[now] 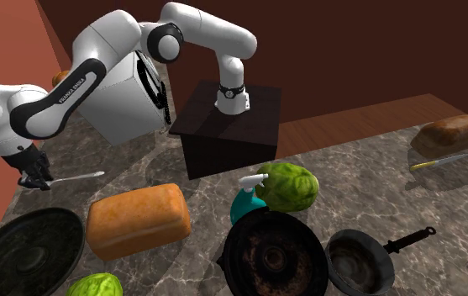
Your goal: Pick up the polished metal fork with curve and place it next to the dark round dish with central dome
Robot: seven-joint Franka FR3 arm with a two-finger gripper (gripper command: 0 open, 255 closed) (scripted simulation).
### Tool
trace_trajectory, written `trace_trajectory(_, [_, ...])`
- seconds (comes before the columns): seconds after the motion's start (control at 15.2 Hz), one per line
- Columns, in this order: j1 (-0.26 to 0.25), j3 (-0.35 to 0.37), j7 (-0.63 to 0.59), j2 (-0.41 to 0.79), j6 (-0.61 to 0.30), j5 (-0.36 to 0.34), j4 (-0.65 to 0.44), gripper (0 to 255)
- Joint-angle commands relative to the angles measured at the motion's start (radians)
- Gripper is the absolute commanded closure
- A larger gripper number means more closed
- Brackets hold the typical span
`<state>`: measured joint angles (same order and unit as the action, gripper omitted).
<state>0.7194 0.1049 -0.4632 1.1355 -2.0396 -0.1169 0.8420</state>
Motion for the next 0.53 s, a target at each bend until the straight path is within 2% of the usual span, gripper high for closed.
trace_trajectory(0.0, [0.001,-0.001,0.001,0.018,-0.012,0.000,-0.006,255])
trace_trajectory(0.46, [-0.003,-0.004,0.002,0.091,-0.047,-0.002,-0.045,255])
